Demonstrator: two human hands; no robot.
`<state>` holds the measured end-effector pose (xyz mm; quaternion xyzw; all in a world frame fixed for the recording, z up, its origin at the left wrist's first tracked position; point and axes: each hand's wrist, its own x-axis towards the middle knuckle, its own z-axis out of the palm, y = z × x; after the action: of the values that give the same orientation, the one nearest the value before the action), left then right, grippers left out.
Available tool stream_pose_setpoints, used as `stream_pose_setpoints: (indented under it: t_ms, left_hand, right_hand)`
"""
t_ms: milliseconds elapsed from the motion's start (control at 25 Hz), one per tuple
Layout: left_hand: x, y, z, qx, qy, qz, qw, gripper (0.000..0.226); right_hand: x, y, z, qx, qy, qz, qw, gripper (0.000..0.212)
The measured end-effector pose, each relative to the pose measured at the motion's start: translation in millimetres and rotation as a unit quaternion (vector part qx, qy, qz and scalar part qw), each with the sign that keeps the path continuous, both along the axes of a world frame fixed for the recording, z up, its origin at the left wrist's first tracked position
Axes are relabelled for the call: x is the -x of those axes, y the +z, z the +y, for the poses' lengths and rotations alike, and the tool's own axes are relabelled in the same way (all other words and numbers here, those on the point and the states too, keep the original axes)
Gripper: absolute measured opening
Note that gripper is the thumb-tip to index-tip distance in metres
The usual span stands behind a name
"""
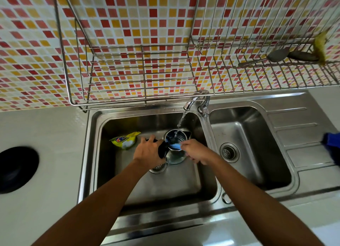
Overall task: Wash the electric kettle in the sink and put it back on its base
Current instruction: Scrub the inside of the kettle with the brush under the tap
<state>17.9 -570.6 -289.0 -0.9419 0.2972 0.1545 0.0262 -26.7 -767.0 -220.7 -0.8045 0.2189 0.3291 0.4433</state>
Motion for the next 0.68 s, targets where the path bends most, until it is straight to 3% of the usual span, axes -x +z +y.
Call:
stream_pose_setpoints:
  t_ms: [40,120,240,320,440,560,680]
  left_hand:
    - [-1.0,-3.5,0.0,0.001,0.013,0.006,1.0,0.077]
    - [-2.7,-9.2,0.4,0.008,0.021,0.008,1.0,0.085]
    - [-0.2,-9.7,0.3,0.008,0.01,0.001,1.0,0.087]
    - [-1.8,-12.7,2.0,0.017,0.017,0.009,1.0,0.089]
    - [-3.7,-22.4,2.9,0.025,0.033,0.02,0.999,0.087]
    - [-3.9,-22.1,1.9,0.022,0.031,0.019,0.999,0.086]
    - [-4.6,-27.5,2.9,0.023,0.032,0.017,0.999,0.083]
  right_hand:
    - [-10.8,-1.0,-0.2,0.087,0.111,-0.04,0.989,0.032]
    - [-28.3,-7.5,9.4,0.225,0.255,-0.111,0.934,0.035]
    - [-32.9,-18.0,26.6,0.349,0.373,-0.141,0.848,0.037]
    - [-30.0,-17.0,25.6,0.397,0.41,-0.125,0.811,0.034]
    - [-37.7,-14.1,21.1,0.386,0.38,-0.075,0.837,0.033]
    - [-51.0,-14.0,30.1,0.284,0.386,-0.017,0.877,0.03]
    - [-53.1,-12.7,35.7,0.256,0.372,-0.057,0.89,0.024]
